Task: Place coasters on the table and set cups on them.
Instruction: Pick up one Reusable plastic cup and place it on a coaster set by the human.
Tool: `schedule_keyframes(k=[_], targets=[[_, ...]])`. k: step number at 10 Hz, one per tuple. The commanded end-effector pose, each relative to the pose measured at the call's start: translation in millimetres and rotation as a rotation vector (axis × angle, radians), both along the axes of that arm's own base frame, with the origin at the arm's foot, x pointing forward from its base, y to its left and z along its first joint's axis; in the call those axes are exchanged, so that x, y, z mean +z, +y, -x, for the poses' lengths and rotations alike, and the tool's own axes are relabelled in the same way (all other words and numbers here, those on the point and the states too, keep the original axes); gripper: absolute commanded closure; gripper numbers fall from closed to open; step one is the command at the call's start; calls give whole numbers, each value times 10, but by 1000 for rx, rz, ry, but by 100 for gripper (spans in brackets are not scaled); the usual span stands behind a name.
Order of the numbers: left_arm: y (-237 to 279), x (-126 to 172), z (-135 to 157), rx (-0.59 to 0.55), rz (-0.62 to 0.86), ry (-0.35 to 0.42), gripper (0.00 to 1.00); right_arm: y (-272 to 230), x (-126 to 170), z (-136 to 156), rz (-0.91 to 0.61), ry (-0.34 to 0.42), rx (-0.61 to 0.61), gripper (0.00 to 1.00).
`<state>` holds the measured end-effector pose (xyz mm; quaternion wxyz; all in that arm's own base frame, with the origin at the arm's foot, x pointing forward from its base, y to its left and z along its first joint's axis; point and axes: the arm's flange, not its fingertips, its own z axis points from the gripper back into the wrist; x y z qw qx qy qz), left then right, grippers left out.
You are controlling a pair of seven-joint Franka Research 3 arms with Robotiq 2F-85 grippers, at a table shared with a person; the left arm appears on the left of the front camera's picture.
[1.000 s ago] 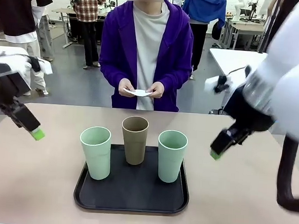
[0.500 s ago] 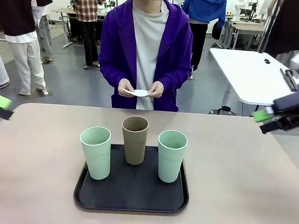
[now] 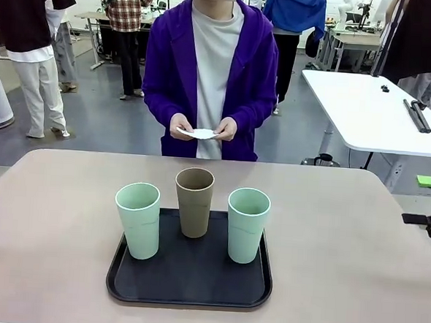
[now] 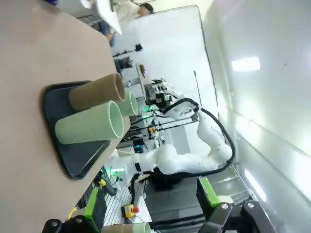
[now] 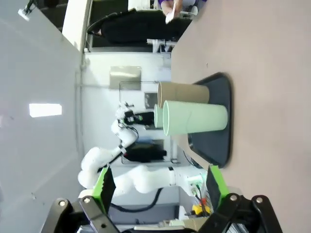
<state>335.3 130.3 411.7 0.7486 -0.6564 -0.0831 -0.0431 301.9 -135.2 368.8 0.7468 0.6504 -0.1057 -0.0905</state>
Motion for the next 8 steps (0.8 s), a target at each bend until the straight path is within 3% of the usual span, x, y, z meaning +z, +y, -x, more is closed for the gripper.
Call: schedule_keyframes(k=[1, 8], targets=[[-136, 221, 13, 57, -103, 47, 0, 311, -144, 466, -5, -27, -56, 0], [12, 163, -2, 128, -234, 132, 0, 238, -97, 549, 34, -50, -55, 0]])
